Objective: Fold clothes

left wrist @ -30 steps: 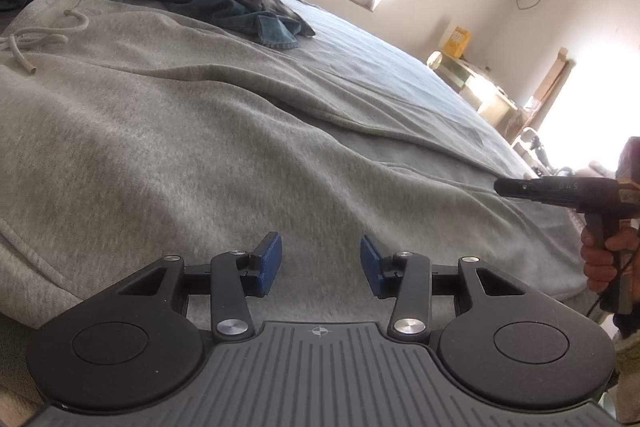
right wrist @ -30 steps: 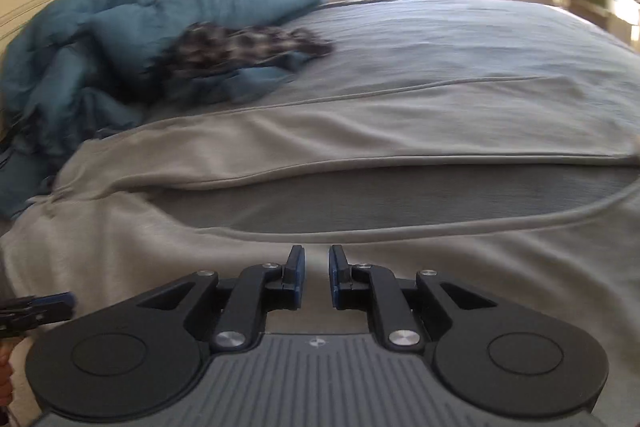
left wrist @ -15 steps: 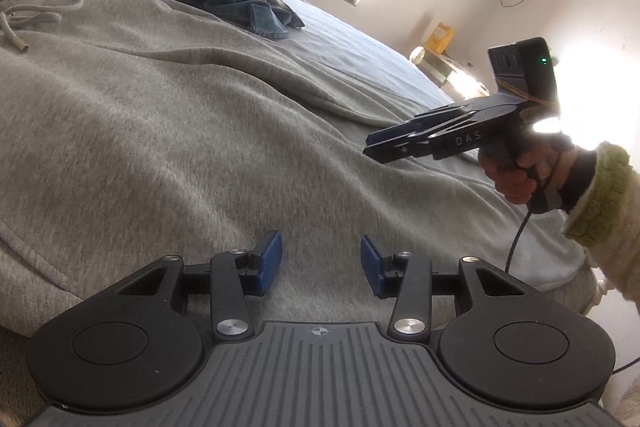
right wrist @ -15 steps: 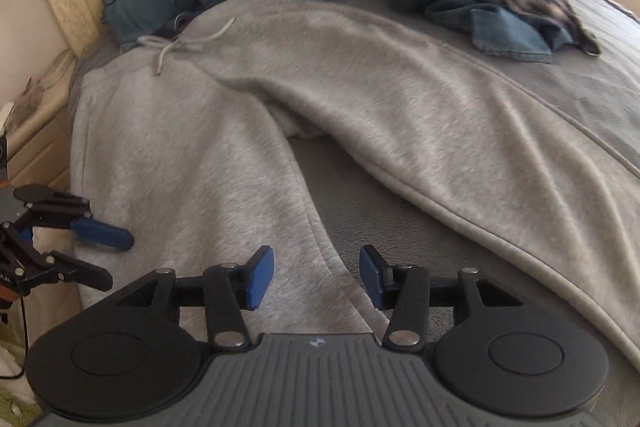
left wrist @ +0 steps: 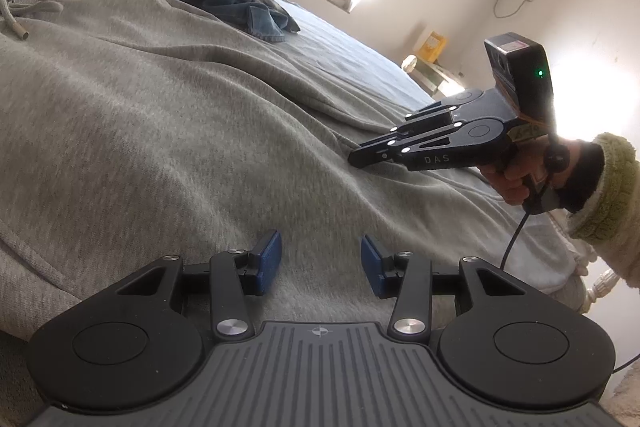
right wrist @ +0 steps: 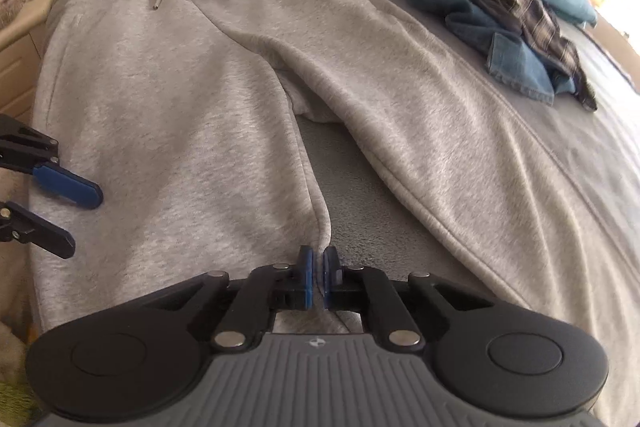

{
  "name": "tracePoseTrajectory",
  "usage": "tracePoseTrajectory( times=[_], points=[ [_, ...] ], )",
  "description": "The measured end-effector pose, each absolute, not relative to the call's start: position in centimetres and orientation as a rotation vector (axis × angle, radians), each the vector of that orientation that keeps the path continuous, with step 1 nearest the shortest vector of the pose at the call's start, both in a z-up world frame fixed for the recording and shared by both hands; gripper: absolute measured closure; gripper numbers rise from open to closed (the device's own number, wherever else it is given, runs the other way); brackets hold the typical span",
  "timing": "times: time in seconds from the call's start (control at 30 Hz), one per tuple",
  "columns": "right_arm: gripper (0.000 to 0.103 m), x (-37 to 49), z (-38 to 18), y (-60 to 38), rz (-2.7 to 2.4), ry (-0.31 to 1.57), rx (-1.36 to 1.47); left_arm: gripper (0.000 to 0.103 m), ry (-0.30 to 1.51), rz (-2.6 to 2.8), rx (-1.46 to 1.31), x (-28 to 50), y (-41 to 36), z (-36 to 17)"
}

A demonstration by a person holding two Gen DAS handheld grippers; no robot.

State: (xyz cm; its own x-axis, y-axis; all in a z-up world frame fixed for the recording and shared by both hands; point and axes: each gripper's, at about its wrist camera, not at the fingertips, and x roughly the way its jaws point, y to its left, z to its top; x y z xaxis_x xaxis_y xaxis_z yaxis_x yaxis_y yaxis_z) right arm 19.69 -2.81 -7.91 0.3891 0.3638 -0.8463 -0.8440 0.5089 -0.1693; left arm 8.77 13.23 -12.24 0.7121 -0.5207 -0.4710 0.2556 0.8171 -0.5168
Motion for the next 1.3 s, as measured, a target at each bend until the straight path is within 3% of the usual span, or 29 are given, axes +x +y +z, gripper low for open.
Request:
tracePoseTrajectory(
  times=[0.2, 0.27, 0.33, 0.47, 0.67, 0.83, 0.87, 0.9, 1.03, 1.17, 1.27, 1.3],
  points=[
    [0.096, 18.8, -9.6, -2.5, 0.738, 0.701, -0.728, 0.059, 0.654, -0.44, -0.426, 8.5, 13.1, -12.1],
    [0.089, 19.2, -9.4, -3.2, 0.668, 0.662, -0.665, 0.059, 0.656, -0.434, -0.42, 8.5, 12.9, -12.0],
    [0.089, 20.2, -8.6, -5.0, 0.538, 0.629, -0.568, 0.059, 0.661, -0.43, -0.417, 8.5, 12.8, -12.0],
    [0.089, 21.1, -5.5, -12.0, 0.417, 0.648, -0.207, 0.059, 0.67, -0.423, -0.404, 8.7, 12.7, -11.8],
    [0.087, 17.2, -6.6, -15.5, 0.469, 0.749, -0.128, 0.059, 0.676, -0.403, -0.375, 8.7, 12.2, -11.7],
    [0.1, 19.2, -10.1, -17.1, 0.378, 0.769, -0.042, 0.058, 0.69, -0.375, -0.329, 8.8, 11.4, -11.2],
    [0.097, 19.7, -9.9, -17.7, 0.317, 0.746, -0.015, 0.058, 0.691, -0.371, -0.321, 8.7, 11.2, -11.2],
    [0.089, 20.1, -9.5, -18.2, 0.22, 0.732, -0.009, 0.058, 0.691, -0.367, -0.317, 8.7, 11.1, -11.2],
    [0.087, 18.0, -7.8, -21.2, 0.229, 0.7, 0.125, 0.055, 0.697, -0.358, -0.302, 8.8, 10.8, -11.1],
    [0.08, 14.2, -7.6, -23.5, 0.226, 0.716, 0.098, 0.055, 0.709, -0.347, -0.282, 9.0, 10.3, -10.8],
    [0.082, 15.6, -9.6, -27.6, 0.119, 0.773, 0.124, 0.054, 0.714, -0.336, -0.257, 8.9, 9.9, -10.7],
    [0.091, 16.4, -10.0, -29.8, 0.117, 0.757, 0.188, 0.053, 0.716, -0.333, -0.248, 8.9, 9.8, -10.7]
  ],
)
